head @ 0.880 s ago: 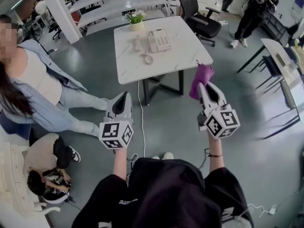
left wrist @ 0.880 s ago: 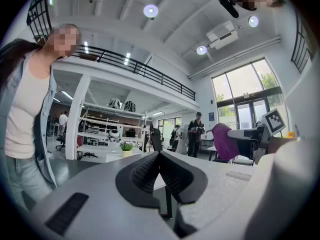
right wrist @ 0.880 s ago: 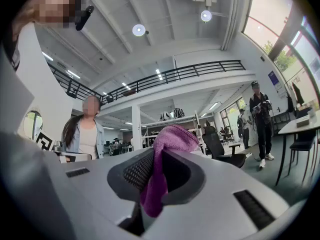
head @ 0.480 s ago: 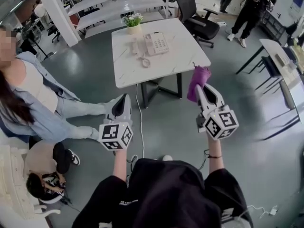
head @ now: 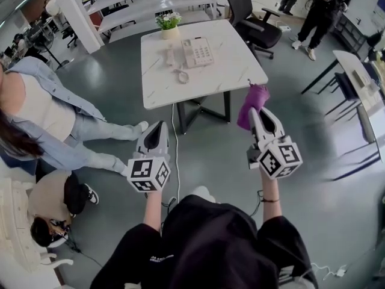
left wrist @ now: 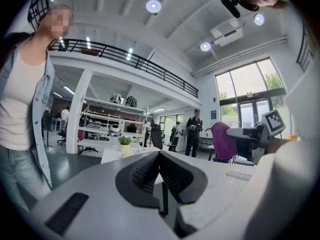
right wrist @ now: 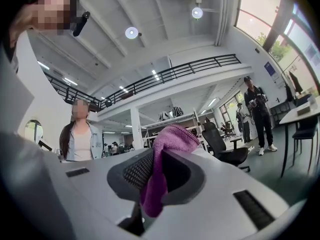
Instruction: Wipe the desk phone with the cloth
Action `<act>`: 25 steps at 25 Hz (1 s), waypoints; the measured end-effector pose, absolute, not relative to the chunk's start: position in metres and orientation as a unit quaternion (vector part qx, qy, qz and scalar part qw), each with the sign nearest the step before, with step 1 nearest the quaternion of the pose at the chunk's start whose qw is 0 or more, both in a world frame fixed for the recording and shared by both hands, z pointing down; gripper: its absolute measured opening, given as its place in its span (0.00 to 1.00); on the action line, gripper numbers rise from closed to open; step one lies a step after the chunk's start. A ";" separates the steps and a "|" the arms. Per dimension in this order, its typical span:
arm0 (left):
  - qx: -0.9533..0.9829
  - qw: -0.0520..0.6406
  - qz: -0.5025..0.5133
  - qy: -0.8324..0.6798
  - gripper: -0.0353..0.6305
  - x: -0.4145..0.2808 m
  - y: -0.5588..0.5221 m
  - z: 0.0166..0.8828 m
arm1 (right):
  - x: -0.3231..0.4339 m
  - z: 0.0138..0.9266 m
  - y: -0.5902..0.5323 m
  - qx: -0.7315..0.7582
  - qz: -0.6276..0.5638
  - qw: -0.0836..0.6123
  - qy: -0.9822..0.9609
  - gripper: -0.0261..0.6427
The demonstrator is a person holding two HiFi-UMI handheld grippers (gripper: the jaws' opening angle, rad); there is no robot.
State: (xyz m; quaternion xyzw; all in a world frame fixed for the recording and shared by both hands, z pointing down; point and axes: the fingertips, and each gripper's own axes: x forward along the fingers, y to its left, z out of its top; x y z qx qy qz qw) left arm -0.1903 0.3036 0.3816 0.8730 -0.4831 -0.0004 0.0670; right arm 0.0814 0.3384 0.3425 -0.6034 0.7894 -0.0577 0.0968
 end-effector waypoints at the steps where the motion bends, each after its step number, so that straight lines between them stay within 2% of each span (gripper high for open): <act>1: 0.872 0.068 0.001 -0.484 0.05 -0.189 0.303 0.383 | 0.083 0.344 0.336 -0.604 -0.058 0.096 0.789 0.09; 13: 0.861 0.072 0.007 -0.503 0.05 -0.186 0.265 0.385 | 0.085 0.353 0.289 -0.585 -0.067 0.089 0.803 0.09; 25: 0.865 0.085 0.009 -0.495 0.05 -0.161 0.165 0.395 | 0.102 0.360 0.189 -0.589 -0.077 0.083 0.800 0.09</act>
